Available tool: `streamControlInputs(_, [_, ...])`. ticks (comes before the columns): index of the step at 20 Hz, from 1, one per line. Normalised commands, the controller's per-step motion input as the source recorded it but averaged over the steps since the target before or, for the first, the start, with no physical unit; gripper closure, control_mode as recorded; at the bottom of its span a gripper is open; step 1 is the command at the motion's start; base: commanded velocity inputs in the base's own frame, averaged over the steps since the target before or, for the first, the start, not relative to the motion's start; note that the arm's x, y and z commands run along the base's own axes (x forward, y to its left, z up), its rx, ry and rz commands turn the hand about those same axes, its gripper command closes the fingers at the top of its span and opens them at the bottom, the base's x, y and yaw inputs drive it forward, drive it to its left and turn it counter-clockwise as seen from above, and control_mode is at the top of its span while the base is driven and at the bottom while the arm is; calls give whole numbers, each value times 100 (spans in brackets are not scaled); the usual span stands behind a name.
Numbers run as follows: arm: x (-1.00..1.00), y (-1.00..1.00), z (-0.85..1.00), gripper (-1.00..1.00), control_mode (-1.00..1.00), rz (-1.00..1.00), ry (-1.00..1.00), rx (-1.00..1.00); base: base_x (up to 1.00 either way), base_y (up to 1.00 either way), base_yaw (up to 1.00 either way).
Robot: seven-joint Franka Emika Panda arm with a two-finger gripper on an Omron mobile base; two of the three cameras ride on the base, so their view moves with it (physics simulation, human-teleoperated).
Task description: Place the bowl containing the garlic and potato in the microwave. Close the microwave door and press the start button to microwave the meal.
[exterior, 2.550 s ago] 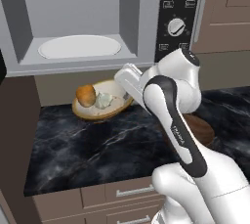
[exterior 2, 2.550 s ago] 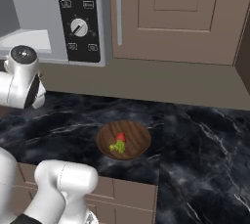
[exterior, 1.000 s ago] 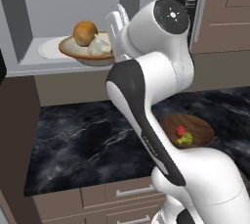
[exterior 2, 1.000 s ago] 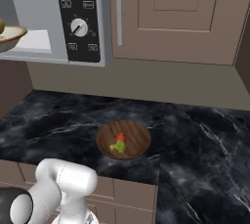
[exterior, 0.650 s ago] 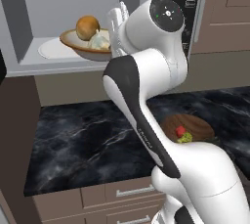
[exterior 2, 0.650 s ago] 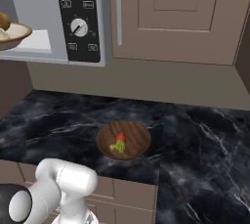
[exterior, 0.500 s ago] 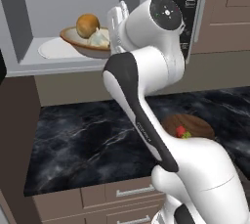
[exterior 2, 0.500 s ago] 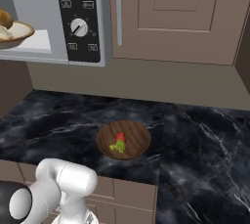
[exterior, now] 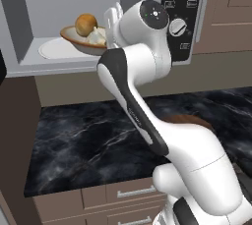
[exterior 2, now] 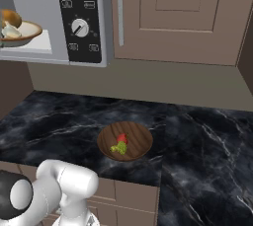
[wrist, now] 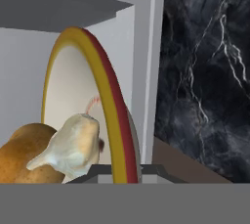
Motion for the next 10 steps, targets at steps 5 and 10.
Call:
streamControlInputs(5, [44,22,0,100,-100,0,6,-13,0,0,0])
streamControlInputs(10, [40,22,0,100,-100,0,5,-14,0,0,0])
